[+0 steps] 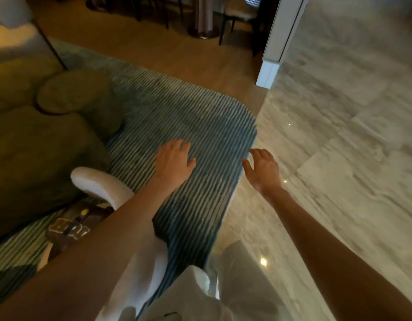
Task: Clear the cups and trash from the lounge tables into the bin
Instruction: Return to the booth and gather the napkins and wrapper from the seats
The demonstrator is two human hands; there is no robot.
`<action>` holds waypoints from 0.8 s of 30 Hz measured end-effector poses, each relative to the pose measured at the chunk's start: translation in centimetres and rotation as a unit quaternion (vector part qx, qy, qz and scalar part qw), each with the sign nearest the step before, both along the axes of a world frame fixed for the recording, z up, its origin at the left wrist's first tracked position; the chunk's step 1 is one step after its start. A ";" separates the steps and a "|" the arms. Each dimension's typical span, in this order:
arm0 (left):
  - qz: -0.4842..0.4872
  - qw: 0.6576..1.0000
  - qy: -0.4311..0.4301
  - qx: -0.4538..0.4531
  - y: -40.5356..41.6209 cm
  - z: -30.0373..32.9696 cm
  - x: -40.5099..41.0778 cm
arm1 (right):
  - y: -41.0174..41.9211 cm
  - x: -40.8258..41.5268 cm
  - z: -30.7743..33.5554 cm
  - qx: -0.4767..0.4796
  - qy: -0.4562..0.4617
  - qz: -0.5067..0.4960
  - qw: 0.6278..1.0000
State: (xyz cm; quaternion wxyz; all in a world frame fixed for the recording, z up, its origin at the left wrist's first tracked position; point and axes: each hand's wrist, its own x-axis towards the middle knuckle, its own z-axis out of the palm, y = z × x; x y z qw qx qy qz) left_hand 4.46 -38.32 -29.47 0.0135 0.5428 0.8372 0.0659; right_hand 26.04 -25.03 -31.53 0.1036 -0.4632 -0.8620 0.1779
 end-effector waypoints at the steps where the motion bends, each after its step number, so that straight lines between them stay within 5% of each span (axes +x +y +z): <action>1: -0.001 1.000 0.001 -0.002 1.6 -0.2 -1.0 | 1.7 -0.8 -0.3 -0.008 -0.001 0.000 1.000; 24: 0.140 0.989 -0.025 -0.037 42.5 -1.6 -24.1 | 46.8 -30.5 -1.8 -0.003 -0.008 0.193 0.981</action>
